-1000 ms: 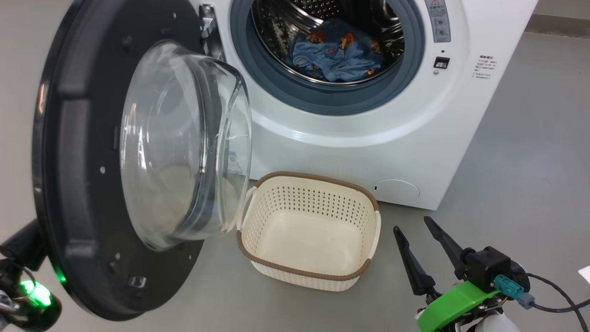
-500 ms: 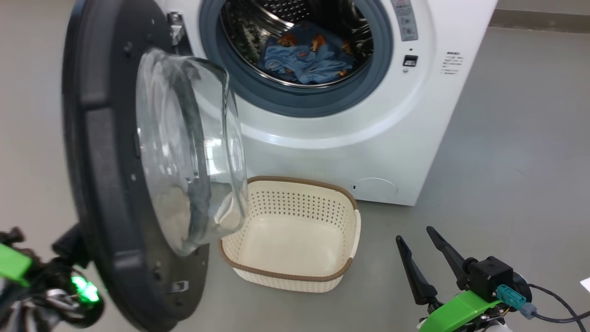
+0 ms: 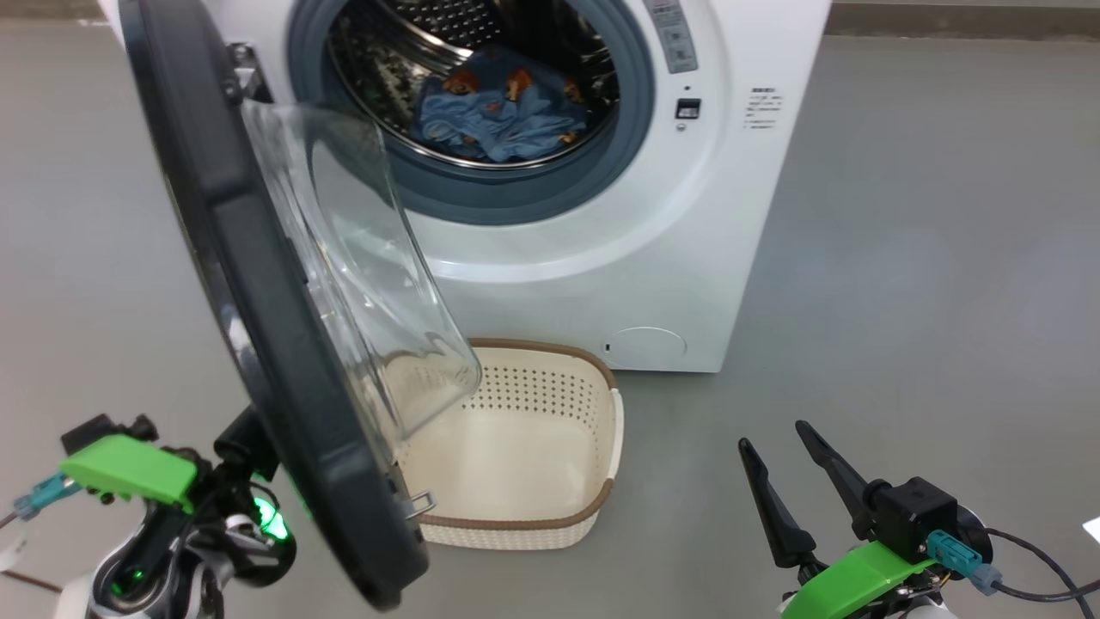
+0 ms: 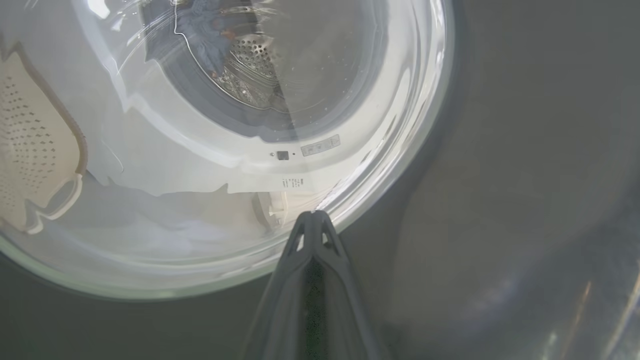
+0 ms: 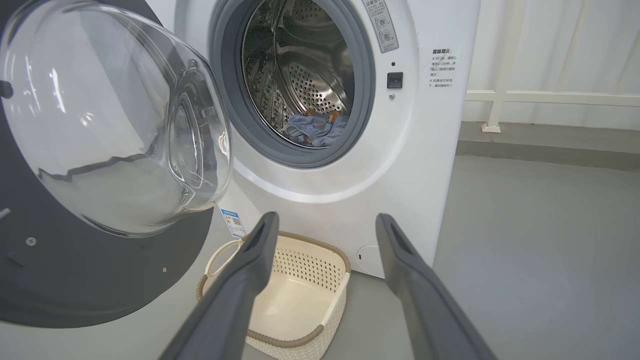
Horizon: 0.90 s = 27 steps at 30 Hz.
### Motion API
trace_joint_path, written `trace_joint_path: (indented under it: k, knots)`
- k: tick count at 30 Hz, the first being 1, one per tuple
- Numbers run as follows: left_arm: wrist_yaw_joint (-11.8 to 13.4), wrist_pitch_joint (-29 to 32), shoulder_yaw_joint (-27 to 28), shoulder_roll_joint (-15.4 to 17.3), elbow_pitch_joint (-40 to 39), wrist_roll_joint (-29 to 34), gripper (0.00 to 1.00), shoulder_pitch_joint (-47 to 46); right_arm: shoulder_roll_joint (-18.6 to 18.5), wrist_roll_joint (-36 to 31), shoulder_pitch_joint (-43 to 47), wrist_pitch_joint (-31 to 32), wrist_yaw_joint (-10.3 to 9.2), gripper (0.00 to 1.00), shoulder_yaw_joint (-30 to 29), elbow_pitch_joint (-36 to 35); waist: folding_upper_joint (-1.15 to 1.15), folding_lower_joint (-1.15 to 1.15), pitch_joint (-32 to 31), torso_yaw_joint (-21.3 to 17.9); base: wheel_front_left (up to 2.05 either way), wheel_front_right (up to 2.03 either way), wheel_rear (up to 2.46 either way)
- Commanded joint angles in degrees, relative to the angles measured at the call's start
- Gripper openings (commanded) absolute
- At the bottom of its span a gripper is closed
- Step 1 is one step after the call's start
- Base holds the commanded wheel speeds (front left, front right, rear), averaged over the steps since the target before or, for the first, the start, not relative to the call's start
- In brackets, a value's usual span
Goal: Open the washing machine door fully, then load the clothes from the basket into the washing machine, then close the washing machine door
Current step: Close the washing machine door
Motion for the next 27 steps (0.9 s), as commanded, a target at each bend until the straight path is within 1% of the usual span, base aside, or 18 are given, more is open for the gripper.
trace_joint_path:
  k: [1, 8, 13, 20, 27]
  knots:
    - [-1.11, -0.05, -0.35, 0.56, -0.80, -1.34, 0.00, -3.72, -0.20, 0.37, -0.40, -0.28, 0.09, 1.00, 1.49, -1.46, 0.00, 0.00, -0.06, -1.08, 0.00, 0.00, 0.00]
    - [-3.59, -5.14, -6.13, 0.56, 5.08, -3.63, 0.00, -9.75, -0.51, 0.26, -0.24, -0.28, 0.09, 1.00, 1.62, -1.36, 0.00, 0.00, 0.04, -2.49, 0.00, 0.00, 0.00]
    - [-5.06, -9.03, -10.12, 0.56, 9.39, -4.12, 0.00, -14.17, -0.37, -0.02, -0.39, -0.28, 0.09, 1.00, 2.25, -1.39, 0.00, 0.00, 0.39, -3.46, 0.00, 0.00, 0.00]
    - [-6.22, -12.92, -13.02, 0.56, 14.80, -4.82, 0.00, -18.82, -0.51, 0.04, -1.14, -0.28, 0.09, 1.00, 2.95, -1.05, 0.00, 0.00, 0.53, -5.28, 0.00, 0.00, 0.00]
    - [-6.54, -17.05, -14.92, 0.56, 19.99, -5.75, 0.00, -23.06, -0.72, 0.20, -1.15, -0.28, 0.09, 1.00, 3.54, -0.84, 0.00, 0.00, 0.07, -8.22, 0.00, 0.00, 0.00]
